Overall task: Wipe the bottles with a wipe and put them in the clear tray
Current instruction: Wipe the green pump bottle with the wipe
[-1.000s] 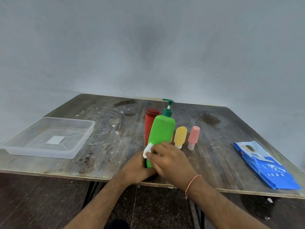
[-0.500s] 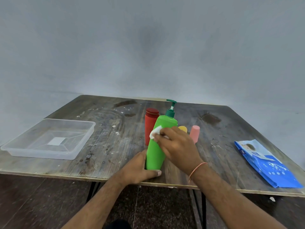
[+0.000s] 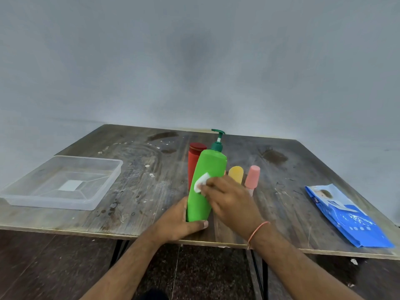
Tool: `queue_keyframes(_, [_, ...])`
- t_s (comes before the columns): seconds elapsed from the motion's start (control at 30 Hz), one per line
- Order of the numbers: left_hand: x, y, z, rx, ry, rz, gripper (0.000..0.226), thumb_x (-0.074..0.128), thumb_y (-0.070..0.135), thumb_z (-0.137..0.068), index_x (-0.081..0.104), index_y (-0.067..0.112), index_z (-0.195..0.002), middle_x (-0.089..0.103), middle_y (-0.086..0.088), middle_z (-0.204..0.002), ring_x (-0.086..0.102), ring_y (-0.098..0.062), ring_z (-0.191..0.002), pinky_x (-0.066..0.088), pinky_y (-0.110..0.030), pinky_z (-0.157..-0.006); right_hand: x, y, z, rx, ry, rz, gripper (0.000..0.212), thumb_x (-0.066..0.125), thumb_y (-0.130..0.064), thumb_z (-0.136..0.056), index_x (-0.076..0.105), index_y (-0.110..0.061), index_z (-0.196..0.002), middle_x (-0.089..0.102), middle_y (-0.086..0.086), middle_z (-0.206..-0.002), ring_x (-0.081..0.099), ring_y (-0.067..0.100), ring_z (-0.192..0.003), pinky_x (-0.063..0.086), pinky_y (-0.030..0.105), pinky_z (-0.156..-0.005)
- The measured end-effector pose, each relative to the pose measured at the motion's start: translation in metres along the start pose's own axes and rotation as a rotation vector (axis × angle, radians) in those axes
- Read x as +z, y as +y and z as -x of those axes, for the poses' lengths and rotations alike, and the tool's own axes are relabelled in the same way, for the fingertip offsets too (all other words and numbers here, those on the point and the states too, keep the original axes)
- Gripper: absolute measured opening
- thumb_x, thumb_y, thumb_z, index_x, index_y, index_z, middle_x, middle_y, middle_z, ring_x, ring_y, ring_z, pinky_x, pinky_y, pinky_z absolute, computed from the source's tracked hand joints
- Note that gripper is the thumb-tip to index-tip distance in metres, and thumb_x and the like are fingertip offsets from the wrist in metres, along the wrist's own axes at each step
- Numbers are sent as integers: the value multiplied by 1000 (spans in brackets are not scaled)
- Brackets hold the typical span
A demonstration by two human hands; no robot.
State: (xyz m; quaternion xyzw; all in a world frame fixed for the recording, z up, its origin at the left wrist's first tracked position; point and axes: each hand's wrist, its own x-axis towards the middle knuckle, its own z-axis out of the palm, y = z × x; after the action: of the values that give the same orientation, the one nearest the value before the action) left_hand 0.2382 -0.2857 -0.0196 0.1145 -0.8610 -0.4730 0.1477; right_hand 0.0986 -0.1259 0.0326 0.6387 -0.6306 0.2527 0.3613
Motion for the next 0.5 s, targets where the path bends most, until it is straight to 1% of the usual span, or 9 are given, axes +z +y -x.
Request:
queue_keyframes(0.03, [0, 0, -1, 9, 2, 39, 65, 88, 45, -78, 55, 34, -133, 73, 7, -116, 71, -12, -107, 59, -45, -96, 3, -5, 9, -21, -42, -35, 27, 76, -8, -96, 77, -14, -122, 68, 2, -113, 62, 24, -92, 56, 40, -80])
queue_keyframes(0.1, [1, 1, -1, 50, 15, 114, 56, 87, 22, -84, 59, 21, -133, 74, -5, -119, 72, -25, -110, 57, -48, -99, 7, -13, 23, -75, -103, -85, 26, 74, -10, -97, 76, -15, -123, 68, 1, -115, 61, 22, -95, 56, 39, -83])
queue_keyframes(0.17, [0, 3, 0, 96, 1, 191, 50, 81, 3, -88, 60, 10, -134, 73, -12, -124, 71, -27, -115, 56, -40, -102, 8, -18, 31, -115, -129, -103, 22, 69, -15, -103, 75, -15, -125, 68, 2, -116, 61, 21, -97, 55, 35, -88])
queue_keyframes(0.23, [0, 4, 0, 117, -15, 243, 48, 77, -2, -90, 60, 6, -134, 72, -15, -125, 69, -27, -116, 54, -37, -102, 6, -17, 30, -132, -132, -100, 22, 66, -16, -105, 75, -16, -124, 69, 2, -115, 62, 21, -96, 53, 34, -87])
queue_keyframes(0.3, [-1, 3, 1, 111, -18, 270, 51, 77, -1, -90, 57, 4, -136, 71, -16, -126, 68, -27, -117, 54, -37, -102, 4, -12, 24, -134, -122, -66, 22, 67, -16, -103, 76, -16, -123, 69, 3, -113, 64, 23, -95, 55, 37, -82])
queue_keyframes(0.33, [-2, 2, 1, 92, -8, 274, 54, 79, 2, -89, 56, 5, -138, 71, -15, -126, 68, -24, -116, 54, -35, -101, 3, -8, 19, -118, -111, -53, 22, 68, -14, -102, 76, -15, -122, 70, 3, -113, 65, 24, -95, 56, 40, -80])
queue_keyframes(0.37, [-3, 2, 3, 68, 4, 275, 58, 80, 6, -88, 54, 8, -139, 71, -12, -124, 68, -19, -113, 54, -32, -98, 0, -5, 13, -94, -88, -45, 22, 69, -12, -101, 76, -15, -121, 70, 4, -113, 65, 25, -95, 56, 41, -79])
queue_keyframes(0.43, [-3, 0, 4, 39, 2, 248, 63, 85, 16, -85, 53, 14, -139, 72, -3, -121, 68, -12, -109, 55, -28, -94, -5, 4, -1, -38, -17, -26, 23, 72, -7, -97, 79, -14, -118, 71, 6, -110, 64, 25, -94, 54, 39, -81])
queue_keyframes(0.5, [-5, -1, 5, 6, -17, 189, 68, 89, 29, -83, 51, 22, -139, 71, 4, -124, 68, -7, -112, 55, -29, -96, -8, 14, -16, 27, 49, 10, 22, 72, -8, -97, 80, -14, -117, 71, 7, -108, 65, 26, -94, 55, 40, -81])
